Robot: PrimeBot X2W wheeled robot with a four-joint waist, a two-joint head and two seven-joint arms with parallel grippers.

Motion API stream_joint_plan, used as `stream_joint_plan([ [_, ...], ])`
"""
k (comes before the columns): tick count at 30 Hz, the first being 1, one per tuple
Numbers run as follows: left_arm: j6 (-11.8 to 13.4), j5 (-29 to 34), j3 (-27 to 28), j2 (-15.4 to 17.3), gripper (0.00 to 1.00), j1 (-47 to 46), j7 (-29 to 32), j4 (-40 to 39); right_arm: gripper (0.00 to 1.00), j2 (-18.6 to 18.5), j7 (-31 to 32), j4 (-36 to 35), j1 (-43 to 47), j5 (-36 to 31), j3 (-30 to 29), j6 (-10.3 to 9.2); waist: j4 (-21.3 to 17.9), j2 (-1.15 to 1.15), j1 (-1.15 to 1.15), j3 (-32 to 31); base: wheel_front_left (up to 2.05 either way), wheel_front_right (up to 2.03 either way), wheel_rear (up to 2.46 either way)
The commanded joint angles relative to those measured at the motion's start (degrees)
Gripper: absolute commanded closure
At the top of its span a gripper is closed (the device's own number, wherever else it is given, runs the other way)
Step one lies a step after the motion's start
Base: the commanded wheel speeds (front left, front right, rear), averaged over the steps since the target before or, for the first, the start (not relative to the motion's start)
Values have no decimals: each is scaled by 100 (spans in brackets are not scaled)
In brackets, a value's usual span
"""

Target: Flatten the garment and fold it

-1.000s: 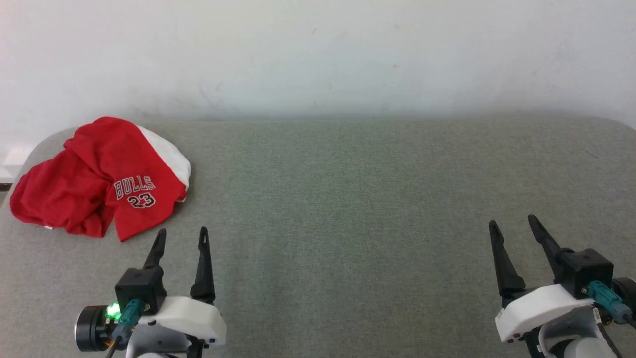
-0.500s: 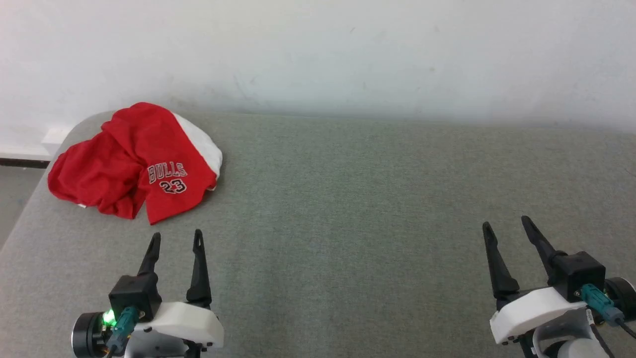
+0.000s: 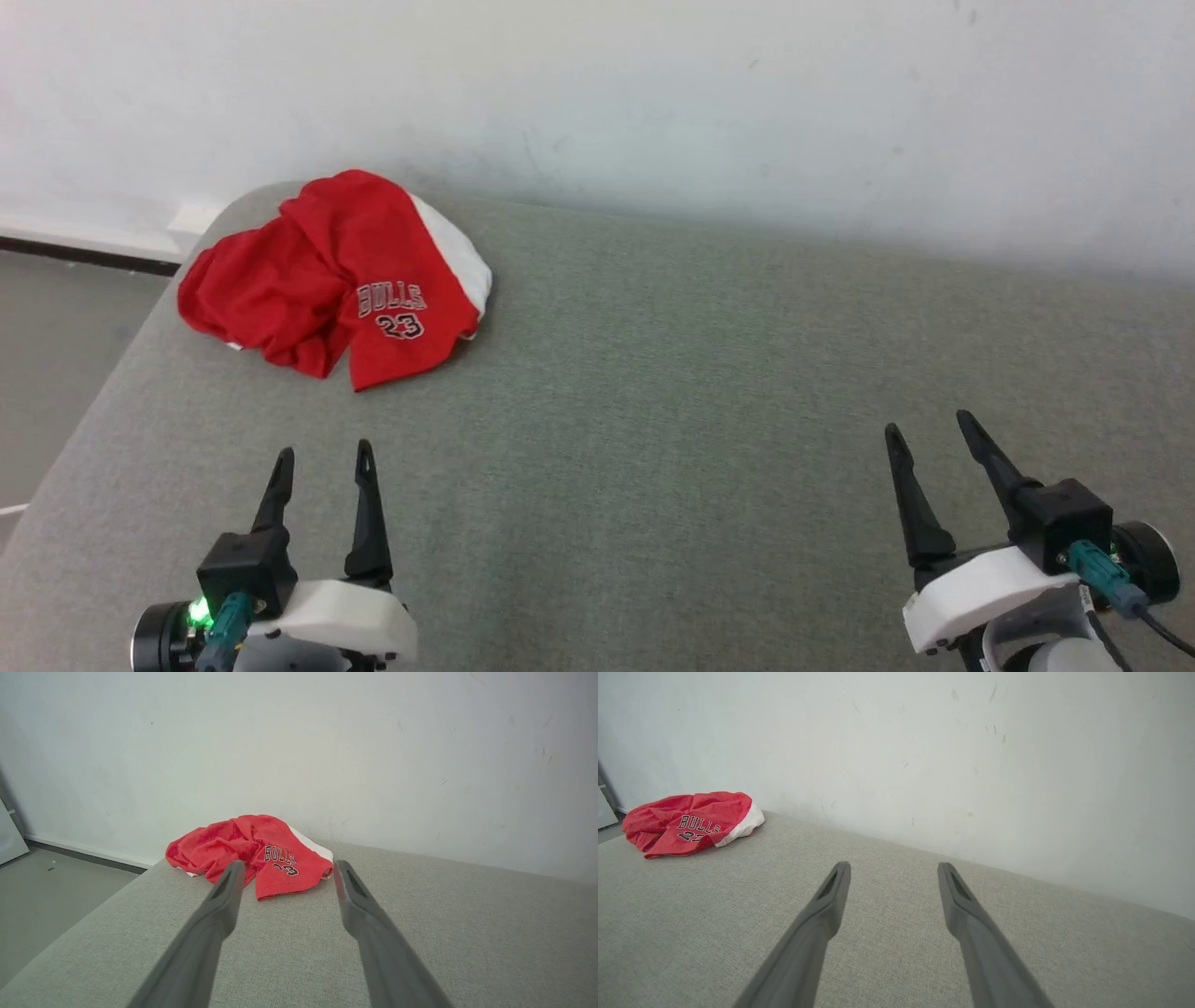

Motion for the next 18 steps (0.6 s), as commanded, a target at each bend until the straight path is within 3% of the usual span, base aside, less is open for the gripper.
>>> stream_joint_plan([
  [1, 57, -43, 25, -7, 0, 79, -73, 10, 0, 11, -82, 44, -31, -14, 23, -6, 189, 1, 0, -41, 0, 0, 0],
  [18, 48, -43, 58, -9, 0, 219, -276, 211, 0, 14, -285, 202, 1, 72, 175, -8, 1009, 1, 0, -142, 0, 0, 0],
])
